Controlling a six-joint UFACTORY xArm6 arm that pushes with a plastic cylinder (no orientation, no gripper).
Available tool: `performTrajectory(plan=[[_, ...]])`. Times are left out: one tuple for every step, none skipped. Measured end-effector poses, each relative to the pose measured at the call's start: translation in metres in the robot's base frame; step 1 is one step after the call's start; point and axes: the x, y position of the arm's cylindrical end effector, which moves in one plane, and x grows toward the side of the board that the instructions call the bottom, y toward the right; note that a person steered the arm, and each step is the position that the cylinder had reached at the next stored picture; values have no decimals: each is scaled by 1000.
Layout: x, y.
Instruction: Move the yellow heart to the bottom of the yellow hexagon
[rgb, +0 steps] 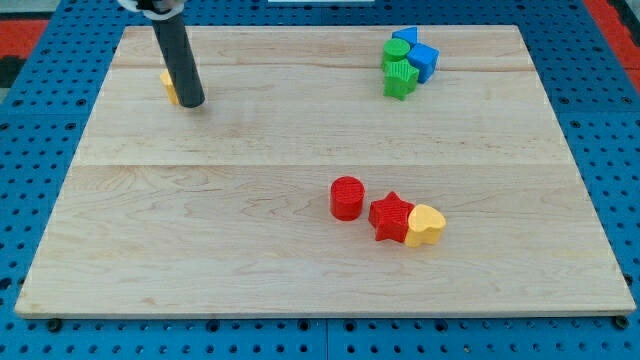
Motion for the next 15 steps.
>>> performTrajectory(plan=[[-33,-39],[-55,-61],[-39,-9],[4,114],[50,238],[96,346],[172,386],[219,366],[238,344],[224,309],[180,291],[157,282],[159,332],[221,341],[231,310]])
